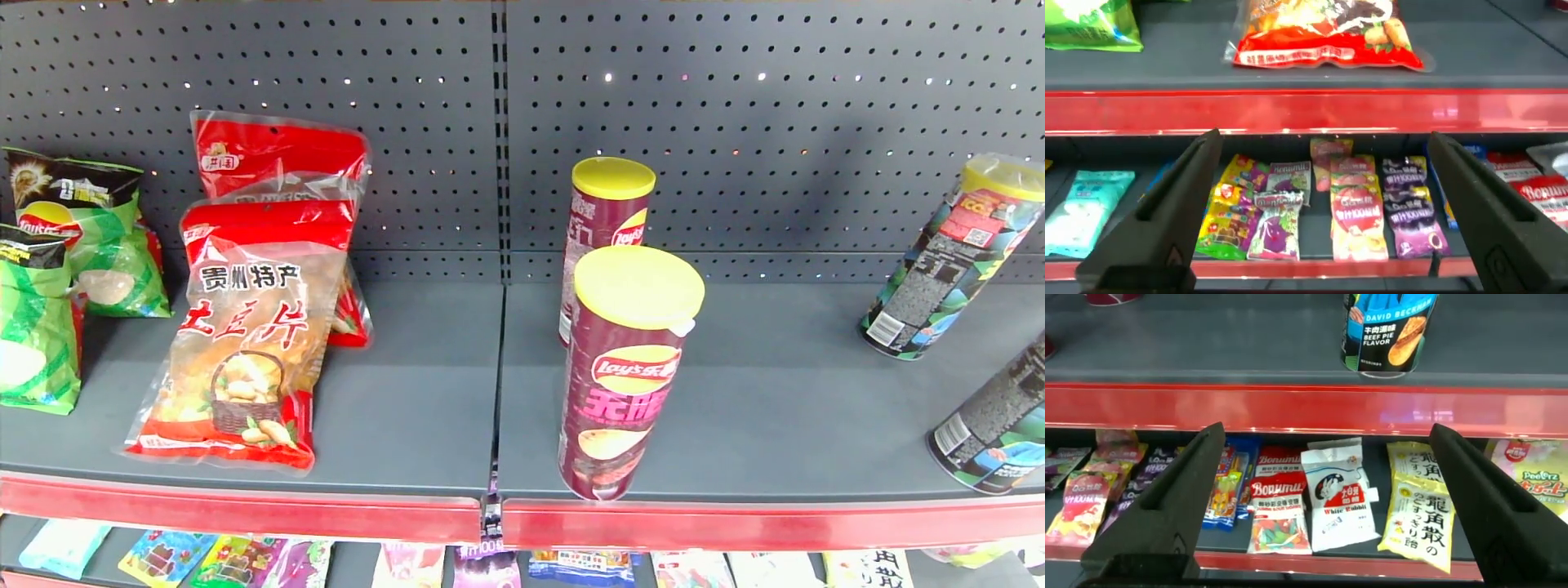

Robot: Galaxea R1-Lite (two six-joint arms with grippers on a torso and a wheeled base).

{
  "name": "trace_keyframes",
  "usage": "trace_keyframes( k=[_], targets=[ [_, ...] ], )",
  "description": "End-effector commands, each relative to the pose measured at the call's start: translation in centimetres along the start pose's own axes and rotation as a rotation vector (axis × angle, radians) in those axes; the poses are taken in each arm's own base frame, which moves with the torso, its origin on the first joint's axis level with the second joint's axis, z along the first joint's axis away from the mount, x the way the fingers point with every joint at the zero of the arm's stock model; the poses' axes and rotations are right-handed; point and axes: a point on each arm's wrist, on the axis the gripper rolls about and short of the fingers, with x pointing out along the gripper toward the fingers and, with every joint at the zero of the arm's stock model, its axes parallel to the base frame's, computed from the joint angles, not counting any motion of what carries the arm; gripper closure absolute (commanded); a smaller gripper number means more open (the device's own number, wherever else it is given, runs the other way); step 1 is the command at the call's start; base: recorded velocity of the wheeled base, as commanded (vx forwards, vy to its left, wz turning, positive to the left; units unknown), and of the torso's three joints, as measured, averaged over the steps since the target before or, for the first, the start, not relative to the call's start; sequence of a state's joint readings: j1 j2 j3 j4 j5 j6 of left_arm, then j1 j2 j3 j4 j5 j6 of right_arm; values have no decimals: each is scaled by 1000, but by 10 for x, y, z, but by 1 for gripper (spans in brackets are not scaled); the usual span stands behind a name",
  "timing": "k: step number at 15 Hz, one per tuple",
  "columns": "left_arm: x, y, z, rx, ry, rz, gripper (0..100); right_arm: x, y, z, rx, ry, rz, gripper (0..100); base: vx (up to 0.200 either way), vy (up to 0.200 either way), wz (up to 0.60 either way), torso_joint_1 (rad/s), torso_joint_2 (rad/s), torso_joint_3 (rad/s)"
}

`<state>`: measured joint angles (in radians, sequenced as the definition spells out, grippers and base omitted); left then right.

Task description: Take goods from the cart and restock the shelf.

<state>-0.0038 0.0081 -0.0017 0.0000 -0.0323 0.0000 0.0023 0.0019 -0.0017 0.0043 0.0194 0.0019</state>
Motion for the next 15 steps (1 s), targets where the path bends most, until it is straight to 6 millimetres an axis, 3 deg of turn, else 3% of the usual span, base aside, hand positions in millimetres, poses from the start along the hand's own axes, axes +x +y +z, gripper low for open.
trace_keyframes(
  k=[1, 10, 15],
  targets=[
    [-1, 0, 0, 0, -8, 1, 0, 0, 0, 0, 0, 0, 1, 0, 0, 0, 0, 0, 0, 0],
    [-1, 0, 0, 0, -6, 2, 0, 0, 0, 0, 1, 0, 1, 0, 0, 0, 0, 0, 0, 0],
    [-1, 0, 0, 0, -8, 2, 0, 0, 0, 0, 1, 0, 1, 0, -200, 0, 0, 8, 5, -1]
  ],
)
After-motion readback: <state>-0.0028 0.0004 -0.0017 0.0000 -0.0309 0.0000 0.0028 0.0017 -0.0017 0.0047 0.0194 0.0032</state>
